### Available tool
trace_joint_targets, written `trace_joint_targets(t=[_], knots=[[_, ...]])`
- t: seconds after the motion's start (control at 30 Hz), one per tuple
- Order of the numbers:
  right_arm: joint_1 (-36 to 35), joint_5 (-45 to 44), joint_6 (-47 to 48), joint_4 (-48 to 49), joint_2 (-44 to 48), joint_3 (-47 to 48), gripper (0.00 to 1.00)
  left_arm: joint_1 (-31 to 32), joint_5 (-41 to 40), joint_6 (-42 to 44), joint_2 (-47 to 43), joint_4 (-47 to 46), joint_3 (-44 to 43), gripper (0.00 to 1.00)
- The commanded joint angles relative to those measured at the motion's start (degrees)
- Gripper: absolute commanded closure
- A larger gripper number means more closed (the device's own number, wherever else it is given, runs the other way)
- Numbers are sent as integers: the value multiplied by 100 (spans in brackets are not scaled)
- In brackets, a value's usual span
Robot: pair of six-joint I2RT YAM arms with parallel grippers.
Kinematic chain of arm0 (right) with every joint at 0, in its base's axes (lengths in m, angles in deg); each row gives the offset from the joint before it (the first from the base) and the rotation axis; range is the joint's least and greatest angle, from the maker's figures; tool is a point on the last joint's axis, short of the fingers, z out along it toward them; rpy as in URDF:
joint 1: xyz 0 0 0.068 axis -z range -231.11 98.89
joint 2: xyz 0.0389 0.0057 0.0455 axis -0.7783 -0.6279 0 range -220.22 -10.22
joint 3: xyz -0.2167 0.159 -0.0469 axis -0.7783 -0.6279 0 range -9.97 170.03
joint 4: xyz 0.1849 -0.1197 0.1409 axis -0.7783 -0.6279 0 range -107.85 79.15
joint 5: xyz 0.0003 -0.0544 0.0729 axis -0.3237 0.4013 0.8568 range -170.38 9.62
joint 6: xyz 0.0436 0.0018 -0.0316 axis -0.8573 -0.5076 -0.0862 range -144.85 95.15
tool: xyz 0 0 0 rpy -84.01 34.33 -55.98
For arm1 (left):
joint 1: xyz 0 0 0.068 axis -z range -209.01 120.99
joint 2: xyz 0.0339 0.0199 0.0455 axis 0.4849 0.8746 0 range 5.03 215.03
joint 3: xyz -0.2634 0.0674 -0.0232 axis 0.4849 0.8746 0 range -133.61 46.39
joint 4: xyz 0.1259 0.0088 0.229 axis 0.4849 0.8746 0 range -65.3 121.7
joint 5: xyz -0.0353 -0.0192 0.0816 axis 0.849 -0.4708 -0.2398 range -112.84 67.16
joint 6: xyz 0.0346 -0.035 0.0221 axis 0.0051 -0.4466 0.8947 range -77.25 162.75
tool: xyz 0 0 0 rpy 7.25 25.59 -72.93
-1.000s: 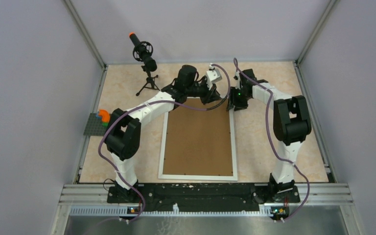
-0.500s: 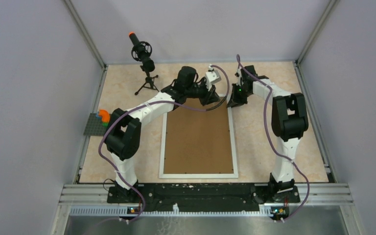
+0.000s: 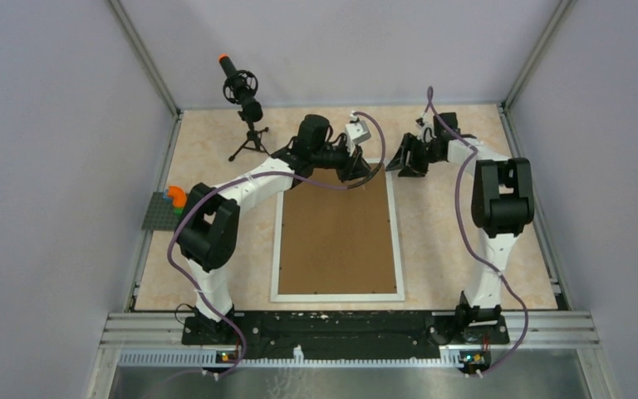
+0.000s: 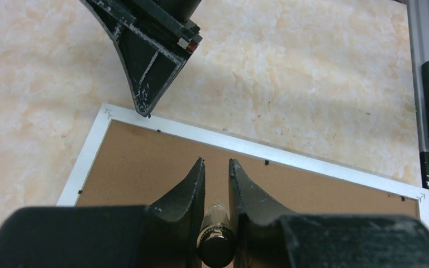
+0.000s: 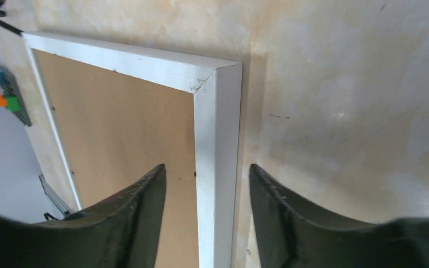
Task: Take the photo out of the frame
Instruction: Adjust the screwdriver.
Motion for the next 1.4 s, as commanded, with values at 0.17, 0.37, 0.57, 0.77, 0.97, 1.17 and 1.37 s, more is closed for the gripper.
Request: trace_joint_targets(t=[0.17,0.37,0.57,0.77,0.97,1.17,1.37], knots=[[249,1849,1586,1002,1832,-998,37,-45,79,-1252,-215,-882,-226,100],[-127,2314,2678,1500,3063,-2085,36,-91,150,-2332,-218,-1459,-286,100],[-733,1970,3120,1636,3427,-2336,36,-96,349,-3157,-167,-1995,-265,100],[-910,1760,3121,1660,3107,-2101,55,-108,598,-3832,-231,-2693,-9,100],[-930,1923,3986,862,3123,-1838,100,-255,1281,-3581,-363,-2540,123,76],[-948,2134,5294,-540,3123,-1516,100,-547,2466,-1691,-393,-472,-293,42],[-1092,2214,6231,-1570,2924,-1213,100,-459,2690,-1013,-120,617,-623,40]])
